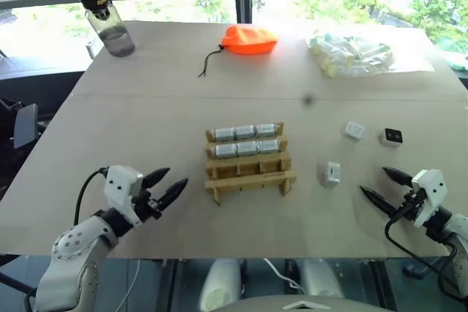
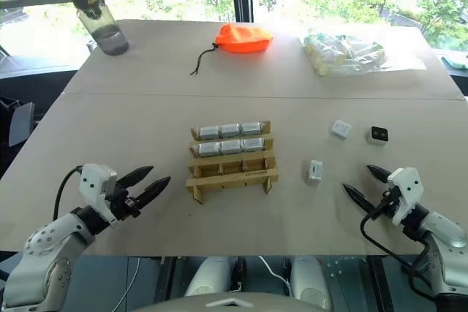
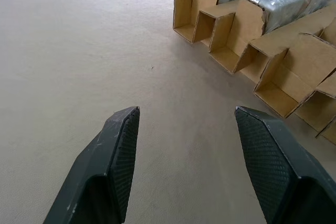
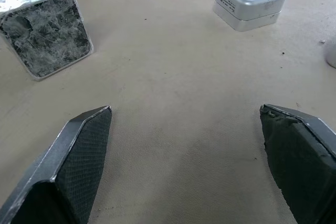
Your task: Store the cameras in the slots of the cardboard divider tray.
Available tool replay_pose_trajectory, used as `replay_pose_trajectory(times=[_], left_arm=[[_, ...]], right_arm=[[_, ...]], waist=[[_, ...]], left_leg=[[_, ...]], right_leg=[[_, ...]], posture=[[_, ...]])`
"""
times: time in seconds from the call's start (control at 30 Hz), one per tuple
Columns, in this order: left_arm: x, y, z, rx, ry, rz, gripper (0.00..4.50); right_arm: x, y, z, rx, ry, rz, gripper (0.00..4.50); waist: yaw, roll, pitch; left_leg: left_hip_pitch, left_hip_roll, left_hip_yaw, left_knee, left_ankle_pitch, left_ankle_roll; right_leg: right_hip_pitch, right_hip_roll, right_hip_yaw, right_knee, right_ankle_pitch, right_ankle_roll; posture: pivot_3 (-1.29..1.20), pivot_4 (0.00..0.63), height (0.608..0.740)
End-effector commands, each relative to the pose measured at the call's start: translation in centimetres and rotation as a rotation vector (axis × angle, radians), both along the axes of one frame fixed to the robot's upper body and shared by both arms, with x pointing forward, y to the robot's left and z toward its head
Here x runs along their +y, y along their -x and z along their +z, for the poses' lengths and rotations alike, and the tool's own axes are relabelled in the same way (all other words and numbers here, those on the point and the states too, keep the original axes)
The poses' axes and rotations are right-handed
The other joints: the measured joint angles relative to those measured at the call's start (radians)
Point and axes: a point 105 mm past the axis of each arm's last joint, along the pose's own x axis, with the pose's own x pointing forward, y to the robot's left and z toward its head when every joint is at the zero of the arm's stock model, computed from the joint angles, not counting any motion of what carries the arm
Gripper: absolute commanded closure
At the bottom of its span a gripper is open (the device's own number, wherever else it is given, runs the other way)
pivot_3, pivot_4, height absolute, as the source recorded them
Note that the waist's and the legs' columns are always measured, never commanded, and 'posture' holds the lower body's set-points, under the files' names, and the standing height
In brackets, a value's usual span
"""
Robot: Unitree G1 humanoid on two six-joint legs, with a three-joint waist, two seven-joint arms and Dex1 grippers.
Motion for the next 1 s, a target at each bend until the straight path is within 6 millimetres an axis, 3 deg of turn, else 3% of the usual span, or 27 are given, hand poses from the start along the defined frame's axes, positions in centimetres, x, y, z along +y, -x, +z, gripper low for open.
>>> replay_pose_trajectory(times=[0.03, 0.5, 0.7, 0.87, 1.0], left_arm=[[-0.1, 0.0, 0.6, -0.030, -0.007, -0.018, 1.53], [0.1, 0.1, 0.4, -0.020, 0.002, -0.038, 1.53], [0.4, -0.1, 0.5, -0.032, -0.012, -0.036, 1.53], [0.6, -0.7, 2.1, -0.071, 0.013, -0.060, 1.53], [-0.4, -0.5, 4.1, -0.134, 0.006, -0.202, 1.53]], right_arm=[[-0.7, -0.2, 1.0, -0.048, 0.004, -0.012, 0.04], [-0.7, -0.5, 0.9, -0.048, 0.017, -0.037, 0.04], [-1.1, -1.3, 1.8, -0.082, -0.022, -0.097, 0.04], [-2.7, -2.8, 2.4, -0.116, -0.022, -0.244, 0.04], [-4.1, -4.1, 2.7, -0.138, -0.038, -0.389, 0.04]], waist=[[0.000, 0.000, 0.000], [0.000, 0.000, 0.000], [0.000, 0.000, 0.000], [0.000, 0.000, 0.000], [-0.001, 0.000, 0.000]], left_leg=[[0.000, 0.000, 0.000, 0.000, 0.000, 0.000], [0.000, 0.000, 0.000, 0.000, 0.000, 0.000], [0.000, 0.000, 0.000, 0.000, 0.000, 0.000], [0.000, 0.000, 0.000, 0.000, 0.000, 0.000], [0.000, 0.000, 0.000, 0.000, 0.000, 0.000]], right_leg=[[0.000, 0.000, 0.000, 0.000, 0.000, 0.000], [0.000, 0.000, 0.000, 0.000, 0.000, 0.000], [0.000, 0.000, 0.000, 0.000, 0.000, 0.000], [0.000, 0.000, 0.000, 0.000, 0.000, 0.000], [0.000, 0.000, 0.000, 0.000, 0.000, 0.000]], posture=[[0.00, 0.150, 0.726], [0.00, 0.150, 0.726], [0.00, 0.150, 0.726], [0.00, 0.150, 0.726], [0.00, 0.150, 0.726]])
